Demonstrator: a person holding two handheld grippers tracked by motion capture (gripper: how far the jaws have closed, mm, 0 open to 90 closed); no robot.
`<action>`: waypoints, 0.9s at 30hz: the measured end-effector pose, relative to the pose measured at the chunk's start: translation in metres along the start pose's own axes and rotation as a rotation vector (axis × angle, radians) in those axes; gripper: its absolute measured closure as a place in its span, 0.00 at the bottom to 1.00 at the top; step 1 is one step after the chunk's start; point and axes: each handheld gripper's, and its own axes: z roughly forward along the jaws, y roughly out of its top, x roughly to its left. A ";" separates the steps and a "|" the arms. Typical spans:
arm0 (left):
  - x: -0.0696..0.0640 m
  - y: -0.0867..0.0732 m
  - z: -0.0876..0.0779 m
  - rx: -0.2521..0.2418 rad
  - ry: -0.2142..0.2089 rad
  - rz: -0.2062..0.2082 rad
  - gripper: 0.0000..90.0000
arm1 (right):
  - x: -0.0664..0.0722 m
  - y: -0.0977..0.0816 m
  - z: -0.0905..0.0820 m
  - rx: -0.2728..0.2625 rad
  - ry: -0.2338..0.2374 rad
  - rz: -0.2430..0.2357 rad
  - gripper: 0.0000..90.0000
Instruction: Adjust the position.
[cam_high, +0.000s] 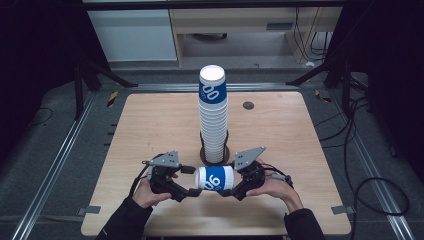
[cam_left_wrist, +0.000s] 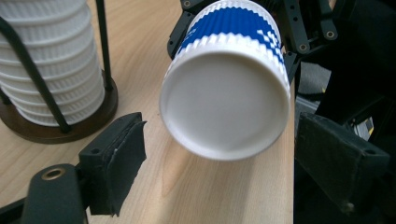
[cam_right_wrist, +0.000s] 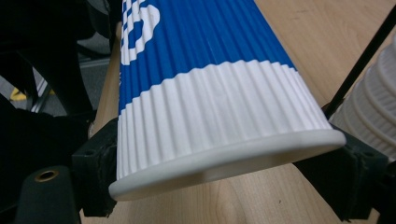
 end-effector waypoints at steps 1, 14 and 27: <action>0.000 0.000 0.002 0.011 -0.009 0.000 0.18 | 0.001 0.000 0.002 0.011 -0.002 -0.006 0.17; -0.004 -0.004 0.023 0.163 -0.027 0.034 0.19 | 0.012 0.003 0.022 0.142 0.008 -0.082 0.17; -0.005 -0.006 0.026 0.191 -0.033 0.052 0.29 | 0.016 0.004 0.028 0.165 0.018 -0.098 0.17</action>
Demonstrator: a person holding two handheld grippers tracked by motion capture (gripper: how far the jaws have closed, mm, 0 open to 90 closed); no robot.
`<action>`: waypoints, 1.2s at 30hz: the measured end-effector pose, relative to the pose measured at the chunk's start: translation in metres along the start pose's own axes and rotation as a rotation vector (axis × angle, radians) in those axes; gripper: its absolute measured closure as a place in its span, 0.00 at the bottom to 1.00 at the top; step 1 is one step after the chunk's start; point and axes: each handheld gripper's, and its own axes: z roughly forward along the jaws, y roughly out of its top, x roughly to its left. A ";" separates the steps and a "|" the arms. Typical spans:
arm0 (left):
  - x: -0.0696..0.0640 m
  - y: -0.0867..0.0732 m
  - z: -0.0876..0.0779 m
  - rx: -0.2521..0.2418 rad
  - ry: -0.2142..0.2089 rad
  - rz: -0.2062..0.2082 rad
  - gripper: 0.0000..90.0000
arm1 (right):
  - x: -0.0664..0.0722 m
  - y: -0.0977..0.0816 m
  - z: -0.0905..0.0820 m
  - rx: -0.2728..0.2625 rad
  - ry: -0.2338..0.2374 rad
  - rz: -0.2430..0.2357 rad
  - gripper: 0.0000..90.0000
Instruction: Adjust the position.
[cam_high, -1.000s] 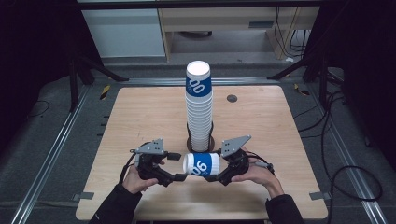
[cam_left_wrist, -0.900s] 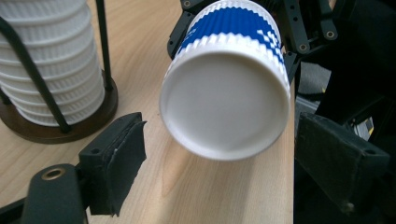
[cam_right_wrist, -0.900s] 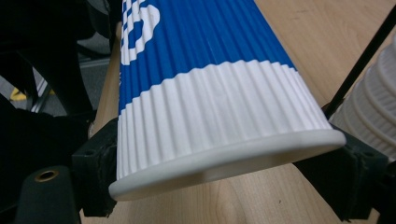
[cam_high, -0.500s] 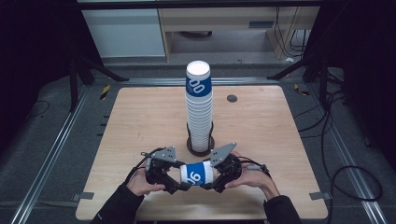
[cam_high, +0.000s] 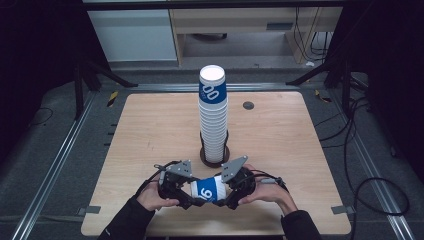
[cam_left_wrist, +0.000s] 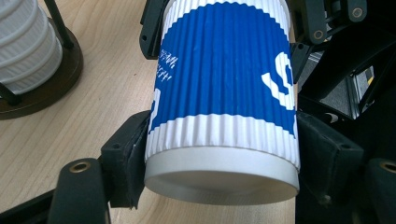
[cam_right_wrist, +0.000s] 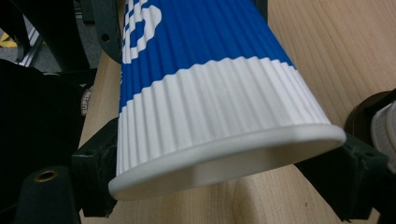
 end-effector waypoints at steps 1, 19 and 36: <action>0.000 0.000 0.000 0.000 -0.001 0.000 0.29 | 0.000 0.000 0.000 -0.001 0.000 -0.002 0.17; 0.015 -0.009 -0.032 -0.168 0.066 -0.052 0.29 | -0.014 -0.002 -0.038 -0.216 -0.072 0.108 0.10; 0.012 -0.009 -0.042 -0.315 0.049 -0.038 0.29 | -0.021 -0.006 -0.055 -0.371 -0.074 0.186 0.10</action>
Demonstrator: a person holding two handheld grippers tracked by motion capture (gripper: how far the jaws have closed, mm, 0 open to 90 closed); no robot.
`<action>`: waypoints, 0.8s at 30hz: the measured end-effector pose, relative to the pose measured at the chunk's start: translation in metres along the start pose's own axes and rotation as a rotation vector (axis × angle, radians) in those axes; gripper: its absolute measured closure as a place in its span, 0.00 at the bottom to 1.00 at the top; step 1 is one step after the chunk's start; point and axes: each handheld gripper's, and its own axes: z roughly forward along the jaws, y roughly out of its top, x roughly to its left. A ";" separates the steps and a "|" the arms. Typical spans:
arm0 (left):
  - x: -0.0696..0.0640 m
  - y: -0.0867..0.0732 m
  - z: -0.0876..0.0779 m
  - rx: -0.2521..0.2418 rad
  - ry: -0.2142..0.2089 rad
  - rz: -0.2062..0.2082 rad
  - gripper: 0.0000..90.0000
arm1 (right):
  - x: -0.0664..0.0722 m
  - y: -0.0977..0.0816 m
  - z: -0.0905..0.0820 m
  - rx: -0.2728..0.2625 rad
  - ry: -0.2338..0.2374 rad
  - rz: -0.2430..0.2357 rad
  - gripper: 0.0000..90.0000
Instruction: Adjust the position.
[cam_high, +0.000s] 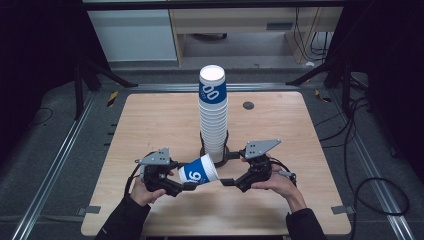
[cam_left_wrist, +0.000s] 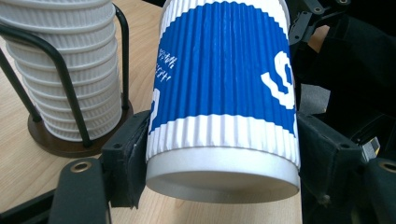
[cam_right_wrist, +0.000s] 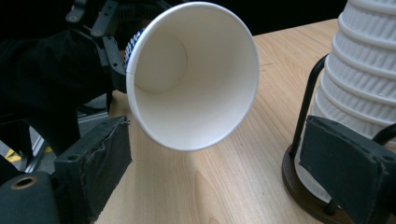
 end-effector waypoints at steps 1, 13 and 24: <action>-0.001 0.000 0.001 -0.008 -0.003 0.004 0.29 | 0.001 0.001 0.000 -0.011 0.010 0.003 0.10; -0.007 0.001 0.005 -0.011 -0.029 0.030 0.29 | 0.006 0.003 0.005 -0.051 0.086 0.029 0.09; -0.015 0.002 0.012 -0.008 -0.060 0.059 0.29 | 0.010 0.002 0.015 -0.031 0.138 0.033 0.08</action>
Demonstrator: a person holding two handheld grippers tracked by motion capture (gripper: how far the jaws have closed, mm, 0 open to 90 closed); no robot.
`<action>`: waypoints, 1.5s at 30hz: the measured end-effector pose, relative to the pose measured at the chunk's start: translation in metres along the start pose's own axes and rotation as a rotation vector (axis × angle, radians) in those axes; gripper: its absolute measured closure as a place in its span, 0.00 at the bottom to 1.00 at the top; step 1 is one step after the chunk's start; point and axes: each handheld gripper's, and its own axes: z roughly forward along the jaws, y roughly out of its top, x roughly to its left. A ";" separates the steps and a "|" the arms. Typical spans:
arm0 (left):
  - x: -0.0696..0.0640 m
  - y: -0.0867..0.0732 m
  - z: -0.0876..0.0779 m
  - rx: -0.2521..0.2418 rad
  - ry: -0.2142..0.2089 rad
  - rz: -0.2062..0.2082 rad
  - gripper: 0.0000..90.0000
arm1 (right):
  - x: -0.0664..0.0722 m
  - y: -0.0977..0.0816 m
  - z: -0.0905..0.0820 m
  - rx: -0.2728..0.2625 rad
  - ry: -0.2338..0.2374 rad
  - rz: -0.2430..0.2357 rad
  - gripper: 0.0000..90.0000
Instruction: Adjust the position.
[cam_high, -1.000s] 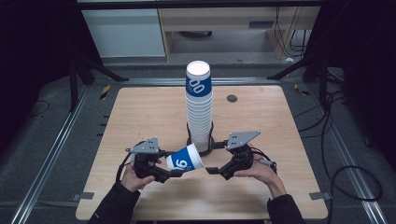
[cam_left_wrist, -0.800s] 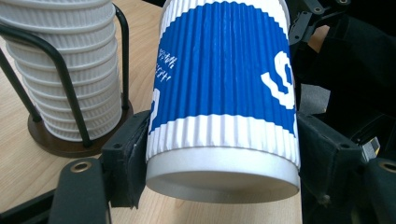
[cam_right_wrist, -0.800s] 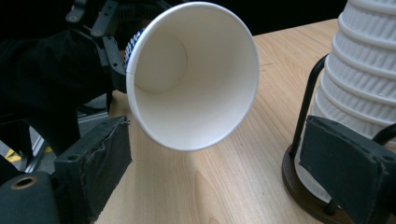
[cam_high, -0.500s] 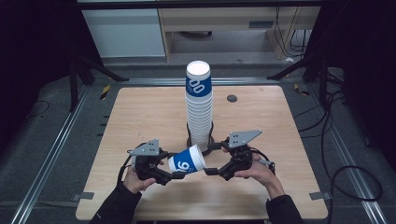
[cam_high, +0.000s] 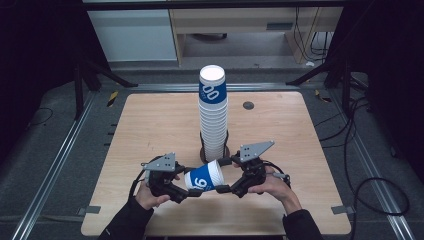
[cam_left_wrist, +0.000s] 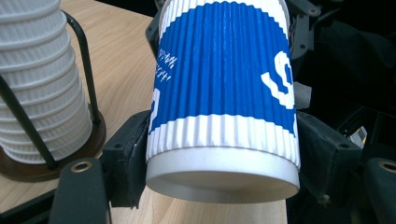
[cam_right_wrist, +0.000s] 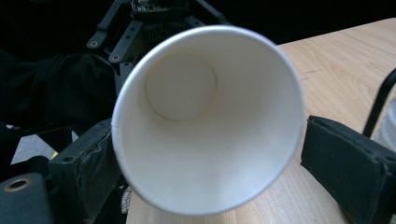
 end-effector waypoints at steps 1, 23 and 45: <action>-0.002 0.001 0.001 0.002 -0.004 0.007 0.29 | 0.001 -0.001 0.002 0.006 0.007 -0.001 0.09; -0.005 0.000 0.009 0.010 -0.019 0.022 0.29 | 0.002 -0.004 0.010 0.004 0.076 0.026 0.17; 0.012 -0.006 -0.009 0.001 0.117 -0.040 0.19 | -0.005 -0.002 -0.016 0.031 -0.076 0.028 0.17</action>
